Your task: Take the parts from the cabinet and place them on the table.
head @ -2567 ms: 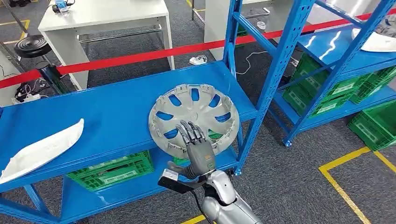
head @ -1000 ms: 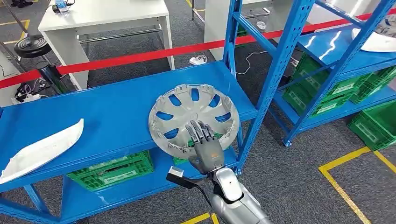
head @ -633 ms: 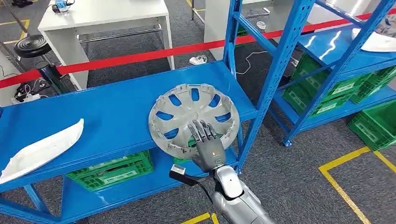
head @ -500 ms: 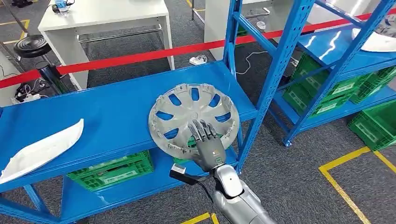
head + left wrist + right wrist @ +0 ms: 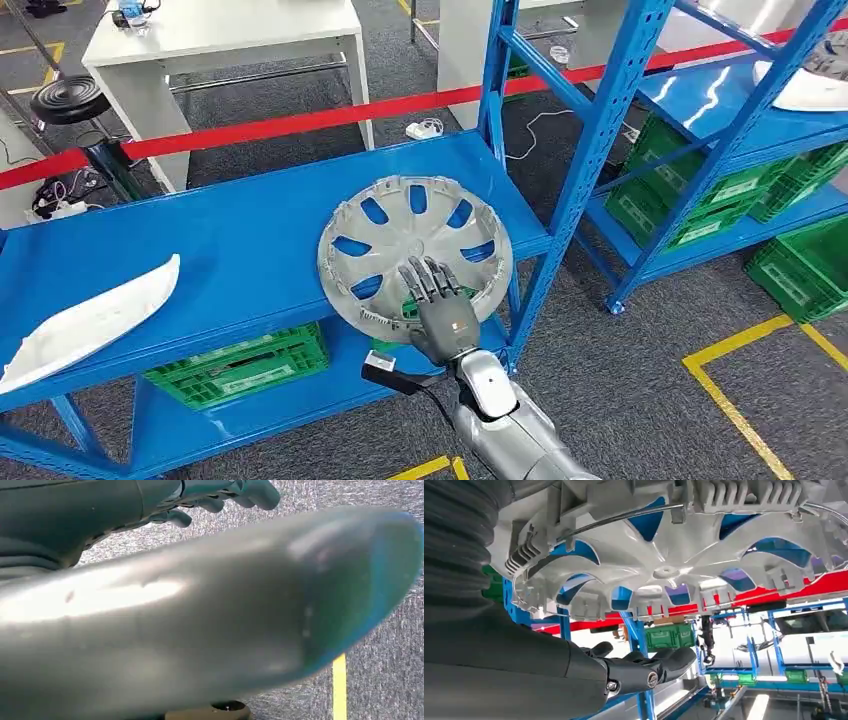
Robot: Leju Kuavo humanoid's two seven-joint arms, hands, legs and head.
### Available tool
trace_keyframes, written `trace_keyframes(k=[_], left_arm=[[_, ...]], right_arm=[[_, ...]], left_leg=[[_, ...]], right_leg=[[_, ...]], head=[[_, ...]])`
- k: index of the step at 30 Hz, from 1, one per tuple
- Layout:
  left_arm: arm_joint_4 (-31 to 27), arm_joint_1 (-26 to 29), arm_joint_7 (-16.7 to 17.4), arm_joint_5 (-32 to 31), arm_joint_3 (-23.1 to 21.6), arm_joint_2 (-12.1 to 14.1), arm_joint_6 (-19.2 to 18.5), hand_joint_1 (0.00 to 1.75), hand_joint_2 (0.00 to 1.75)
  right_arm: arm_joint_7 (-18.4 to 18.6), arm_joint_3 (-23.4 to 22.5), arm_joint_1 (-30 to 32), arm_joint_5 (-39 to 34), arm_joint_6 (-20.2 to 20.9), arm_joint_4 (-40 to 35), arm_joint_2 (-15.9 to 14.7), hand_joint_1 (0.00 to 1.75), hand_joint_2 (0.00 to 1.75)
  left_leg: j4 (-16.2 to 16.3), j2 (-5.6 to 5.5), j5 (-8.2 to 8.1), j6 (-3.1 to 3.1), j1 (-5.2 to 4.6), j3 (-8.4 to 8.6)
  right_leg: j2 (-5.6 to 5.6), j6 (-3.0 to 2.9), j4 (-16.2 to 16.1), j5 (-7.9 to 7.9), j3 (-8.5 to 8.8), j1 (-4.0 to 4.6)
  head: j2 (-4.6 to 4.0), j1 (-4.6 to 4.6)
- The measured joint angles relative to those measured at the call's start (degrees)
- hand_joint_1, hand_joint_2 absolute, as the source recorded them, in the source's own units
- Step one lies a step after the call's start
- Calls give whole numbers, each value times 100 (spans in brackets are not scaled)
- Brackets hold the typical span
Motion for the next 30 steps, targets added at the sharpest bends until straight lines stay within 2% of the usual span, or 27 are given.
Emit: trace_keyframes(k=[12, 13, 30], left_arm=[[0, 1, 18, -59, 11, 0, -20, 0, 0], [0, 2, 20, -66, 11, 0, -20, 0, 0], [0, 7, 4, -72, 11, -2, -33, 0, 0]], right_arm=[[-24, -24, 15, 22, -57, 44, 4, 0, 175], [-26, -26, 25, 35, -85, 42, 4, 0, 0], [-286, -72, 186, -37, -282, -214, 46, 0, 0]], left_leg=[[0, 0, 0, 0, 0, 0], [0, 0, 0, 0, 0, 0], [0, 0, 0, 0, 0, -1]], right_leg=[[0, 0, 0, 0, -1, 0], [0, 0, 0, 0, 0, 0], [0, 0, 0, 0, -1, 0]], head=[[-2, 0], [0, 0], [-2, 0]])
